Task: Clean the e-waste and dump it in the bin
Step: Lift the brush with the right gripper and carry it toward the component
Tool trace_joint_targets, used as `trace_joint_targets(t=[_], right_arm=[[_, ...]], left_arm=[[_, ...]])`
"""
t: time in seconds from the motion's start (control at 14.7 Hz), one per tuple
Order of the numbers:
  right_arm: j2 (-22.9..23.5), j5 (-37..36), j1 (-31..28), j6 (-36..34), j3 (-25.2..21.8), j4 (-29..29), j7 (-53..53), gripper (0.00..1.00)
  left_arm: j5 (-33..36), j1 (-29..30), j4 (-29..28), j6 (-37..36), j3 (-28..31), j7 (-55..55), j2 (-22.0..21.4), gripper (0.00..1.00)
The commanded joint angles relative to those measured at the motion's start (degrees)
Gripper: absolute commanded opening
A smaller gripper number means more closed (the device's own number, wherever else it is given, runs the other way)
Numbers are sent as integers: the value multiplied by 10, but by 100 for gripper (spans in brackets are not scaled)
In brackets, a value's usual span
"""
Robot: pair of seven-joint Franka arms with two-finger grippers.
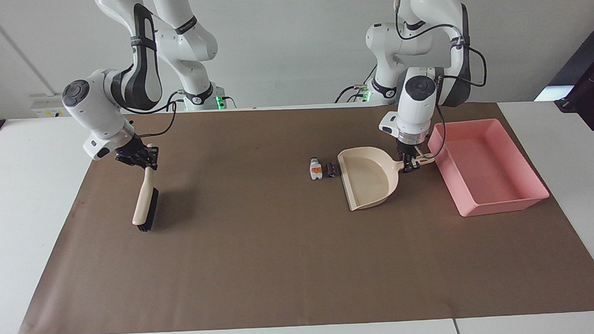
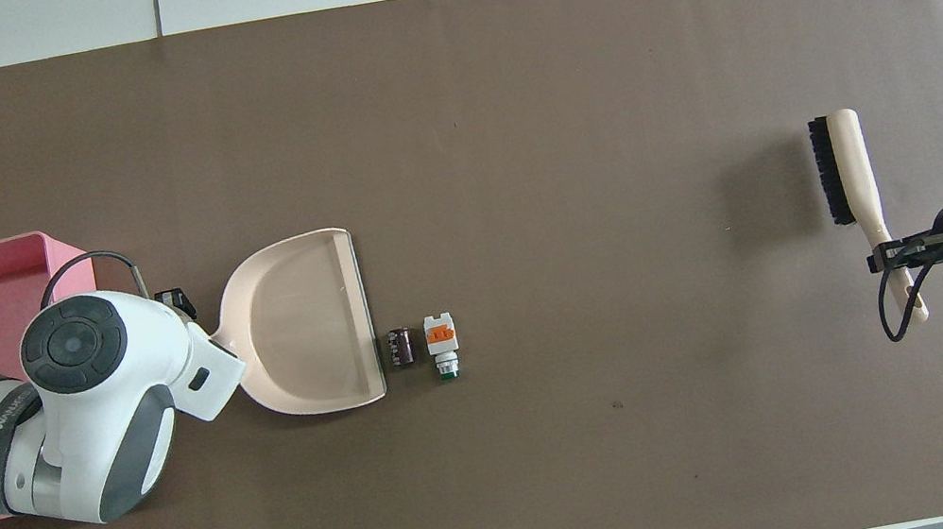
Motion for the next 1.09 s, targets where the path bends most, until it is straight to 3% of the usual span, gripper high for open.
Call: trace_joint_targets(t=[0.0,0.2,0.41,0.82,1.02], right_arm=[[5,12,1,-48,11,46,20,0],[3,-4,55,-112,13,93,84,0],[-5,-16,119,-176,13,128,137,0],[-7,-57,288,-171,17,129,301,0],[13,-57,384,-133,17,119,424,0]], left_arm=[[13,-1,29,-54,7,7,-8,0],[38,-2,48,-129,7,8,-11,0],[57,-9,37,-129,5,8,-16,0],[58,-25,8,-104,4,2,-29,0],[59,-34,-4,-92,4,-1,-35,0]])
